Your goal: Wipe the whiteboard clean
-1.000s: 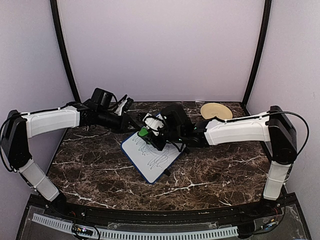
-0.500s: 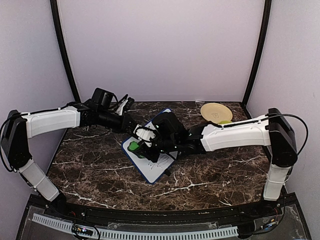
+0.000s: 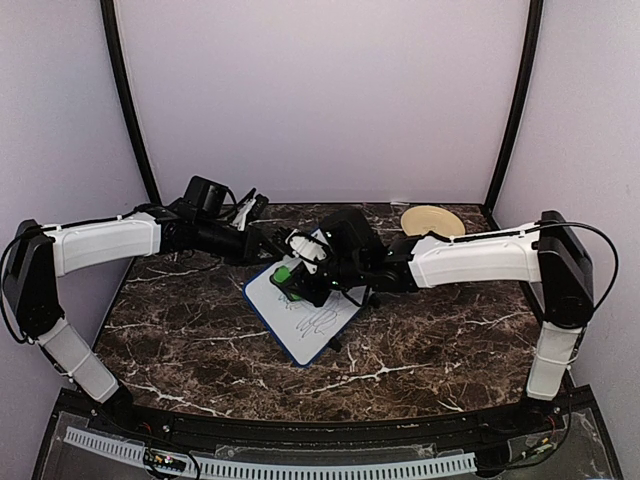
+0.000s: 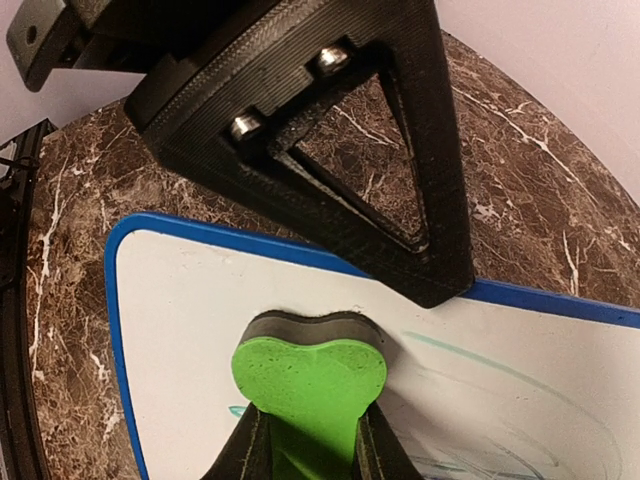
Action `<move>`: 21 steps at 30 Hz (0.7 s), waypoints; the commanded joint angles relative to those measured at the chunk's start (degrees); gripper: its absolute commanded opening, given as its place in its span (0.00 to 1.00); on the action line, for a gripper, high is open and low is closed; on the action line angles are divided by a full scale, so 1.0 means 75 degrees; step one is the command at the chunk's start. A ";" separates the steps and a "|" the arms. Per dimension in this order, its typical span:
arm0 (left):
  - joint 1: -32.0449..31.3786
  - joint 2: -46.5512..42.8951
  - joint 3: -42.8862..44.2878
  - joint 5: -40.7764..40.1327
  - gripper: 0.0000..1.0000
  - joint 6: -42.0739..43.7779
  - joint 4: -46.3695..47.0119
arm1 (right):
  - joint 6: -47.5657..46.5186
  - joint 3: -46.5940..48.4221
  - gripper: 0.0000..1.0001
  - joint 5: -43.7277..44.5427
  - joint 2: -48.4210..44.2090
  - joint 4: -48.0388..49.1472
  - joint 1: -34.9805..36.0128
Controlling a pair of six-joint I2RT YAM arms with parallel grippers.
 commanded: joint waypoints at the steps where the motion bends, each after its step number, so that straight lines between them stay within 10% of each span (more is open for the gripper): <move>1: -0.0144 -0.0015 0.0202 0.0287 0.00 -0.0034 0.0184 | 0.0233 0.0118 0.05 0.0039 0.0001 0.0046 0.0044; 21: -0.0149 -0.0079 0.0185 0.0247 0.00 0.0014 0.0168 | 0.0147 -0.0408 0.04 0.1049 -0.0181 0.0023 -0.0458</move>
